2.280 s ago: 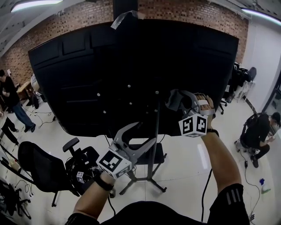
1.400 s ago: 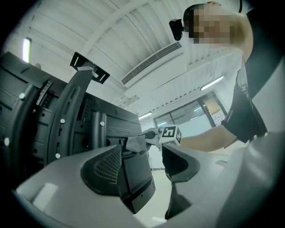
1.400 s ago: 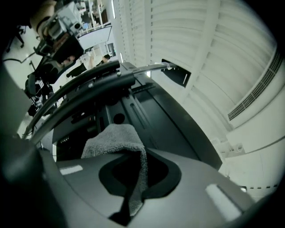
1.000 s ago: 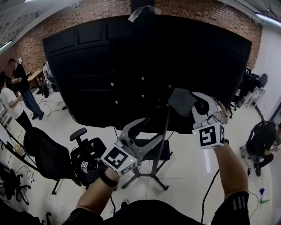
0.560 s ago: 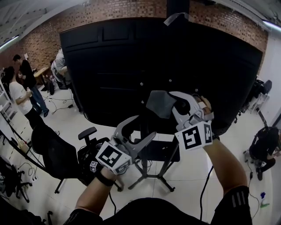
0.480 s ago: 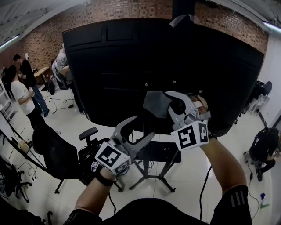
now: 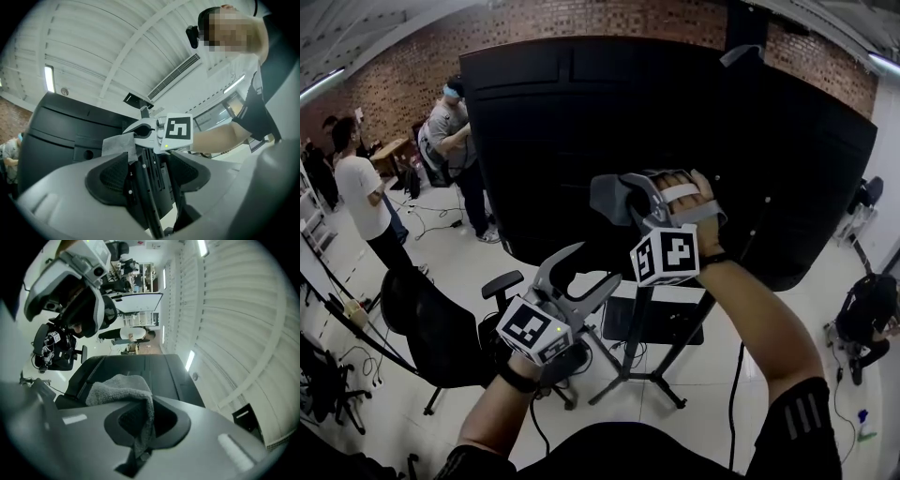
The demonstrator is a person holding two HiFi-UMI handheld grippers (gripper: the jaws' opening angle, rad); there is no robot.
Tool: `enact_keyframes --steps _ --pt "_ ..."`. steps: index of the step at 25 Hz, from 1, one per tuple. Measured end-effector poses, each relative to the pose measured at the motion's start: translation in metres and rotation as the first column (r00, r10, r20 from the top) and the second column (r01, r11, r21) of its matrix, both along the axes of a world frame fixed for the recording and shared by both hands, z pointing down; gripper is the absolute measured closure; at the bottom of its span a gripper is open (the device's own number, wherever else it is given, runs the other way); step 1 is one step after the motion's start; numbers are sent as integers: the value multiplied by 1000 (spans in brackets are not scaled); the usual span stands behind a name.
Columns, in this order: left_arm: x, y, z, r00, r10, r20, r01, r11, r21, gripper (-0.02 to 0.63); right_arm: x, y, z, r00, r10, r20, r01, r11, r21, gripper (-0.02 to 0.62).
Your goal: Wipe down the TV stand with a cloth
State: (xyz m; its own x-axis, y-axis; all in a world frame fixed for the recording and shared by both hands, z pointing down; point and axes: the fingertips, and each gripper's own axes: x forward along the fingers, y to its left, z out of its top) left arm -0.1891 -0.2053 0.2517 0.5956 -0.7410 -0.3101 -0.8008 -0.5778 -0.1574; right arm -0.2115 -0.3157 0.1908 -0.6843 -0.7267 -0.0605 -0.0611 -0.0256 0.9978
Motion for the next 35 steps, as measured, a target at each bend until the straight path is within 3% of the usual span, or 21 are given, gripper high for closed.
enact_keyframes --steps 3,6,11,20,30,35 --pt "-19 0 -2 1000 -3 -6 3 1000 -11 299 -27 -17 8 992 78 -103 -71 995 63 586" --pt "-33 2 -1 1000 0 -16 0 1000 -16 298 -41 -42 19 962 189 -197 -171 980 105 586" --pt "-55 -2 2 999 4 -33 -4 1000 -14 298 -49 -69 27 933 264 -243 -243 963 116 586" --pt "-87 -6 9 999 -9 -36 8 1000 -19 298 -100 -69 34 962 179 -206 -163 982 94 586" --pt "-117 2 7 996 -75 -38 74 997 -31 298 -157 -63 43 974 103 -201 -93 994 59 586" --pt "-118 9 9 995 -92 -33 91 995 -32 298 -159 -53 50 983 64 -171 -62 998 12 587"
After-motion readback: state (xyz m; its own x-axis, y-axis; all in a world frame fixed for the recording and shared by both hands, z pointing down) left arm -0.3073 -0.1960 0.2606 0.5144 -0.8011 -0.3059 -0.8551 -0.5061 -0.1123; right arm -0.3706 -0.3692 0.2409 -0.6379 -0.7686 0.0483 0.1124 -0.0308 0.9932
